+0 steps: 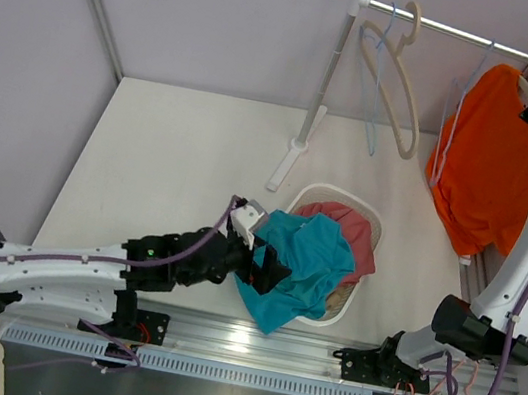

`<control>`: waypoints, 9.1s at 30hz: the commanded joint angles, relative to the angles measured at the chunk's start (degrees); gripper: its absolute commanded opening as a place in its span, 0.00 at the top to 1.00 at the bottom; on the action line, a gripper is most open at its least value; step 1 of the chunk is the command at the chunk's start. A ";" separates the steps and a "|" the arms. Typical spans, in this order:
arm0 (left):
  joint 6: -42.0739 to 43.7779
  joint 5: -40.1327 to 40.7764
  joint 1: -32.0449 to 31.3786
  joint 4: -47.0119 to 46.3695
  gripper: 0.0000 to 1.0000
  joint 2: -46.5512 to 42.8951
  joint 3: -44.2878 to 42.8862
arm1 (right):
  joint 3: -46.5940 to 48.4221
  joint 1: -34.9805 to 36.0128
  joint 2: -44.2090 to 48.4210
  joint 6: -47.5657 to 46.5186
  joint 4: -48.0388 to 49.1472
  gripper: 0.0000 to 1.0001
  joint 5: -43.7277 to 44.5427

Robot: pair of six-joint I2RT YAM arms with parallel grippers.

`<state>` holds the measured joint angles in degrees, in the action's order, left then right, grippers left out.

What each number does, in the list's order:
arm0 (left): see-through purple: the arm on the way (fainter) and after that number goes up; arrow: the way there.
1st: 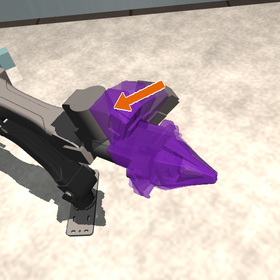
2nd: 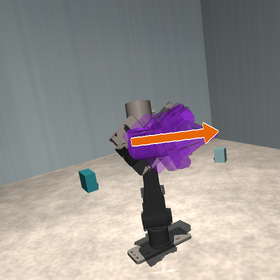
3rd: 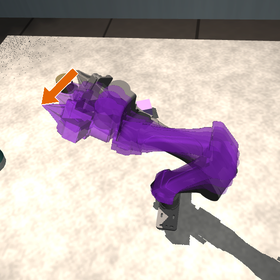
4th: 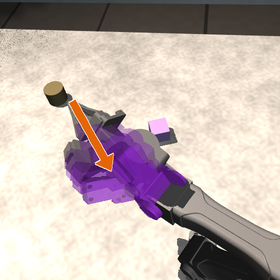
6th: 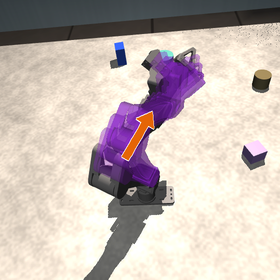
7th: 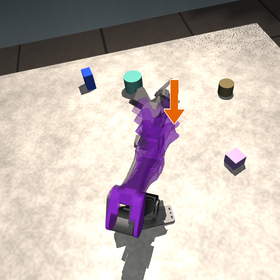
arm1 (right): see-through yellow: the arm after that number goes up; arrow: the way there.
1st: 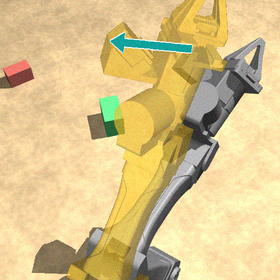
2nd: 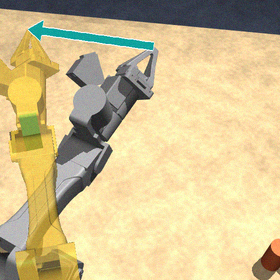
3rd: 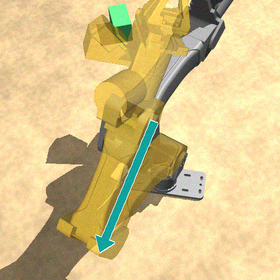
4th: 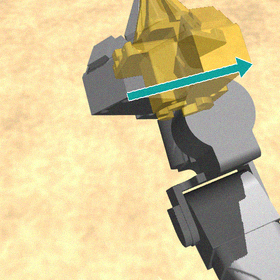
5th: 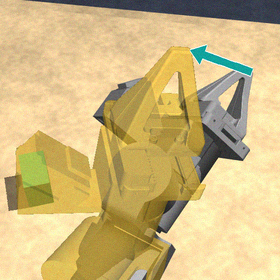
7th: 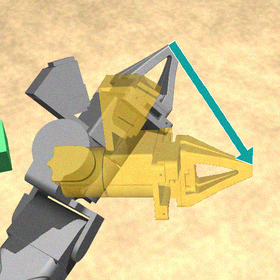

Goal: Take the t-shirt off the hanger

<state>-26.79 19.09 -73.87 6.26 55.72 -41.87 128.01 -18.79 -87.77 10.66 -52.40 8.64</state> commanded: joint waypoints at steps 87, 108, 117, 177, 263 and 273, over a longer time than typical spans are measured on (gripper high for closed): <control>8.42 -2.92 16.74 12.46 0.00 2.11 -24.67 | -2.32 -7.67 -16.83 -6.00 36.32 1.00 -34.39; 11.05 -1.34 16.74 8.33 0.00 -3.25 -17.81 | -7.18 -6.00 -5.22 -1.60 33.54 1.00 -30.55; 10.08 -8.98 15.69 6.14 0.01 -2.99 -15.62 | -29.81 1.28 16.20 5.24 23.75 1.00 -1.90; 27.84 -19.62 -18.94 -46.52 0.99 8.44 -5.52 | -5.32 -10.75 -3.19 30.74 -3.59 1.00 -20.67; 12.55 -20.32 13.31 -24.80 0.99 21.44 -30.13 | -30.53 -3.01 23.71 9.92 6.16 1.00 -7.85; -7.88 -10.12 3.73 -46.50 0.99 38.90 5.65 | -24.39 -3.63 13.26 -0.63 16.81 1.00 -12.68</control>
<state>-22.59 5.26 -68.82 -30.04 86.52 -41.56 98.19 -21.96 -72.14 14.92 -42.11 -1.65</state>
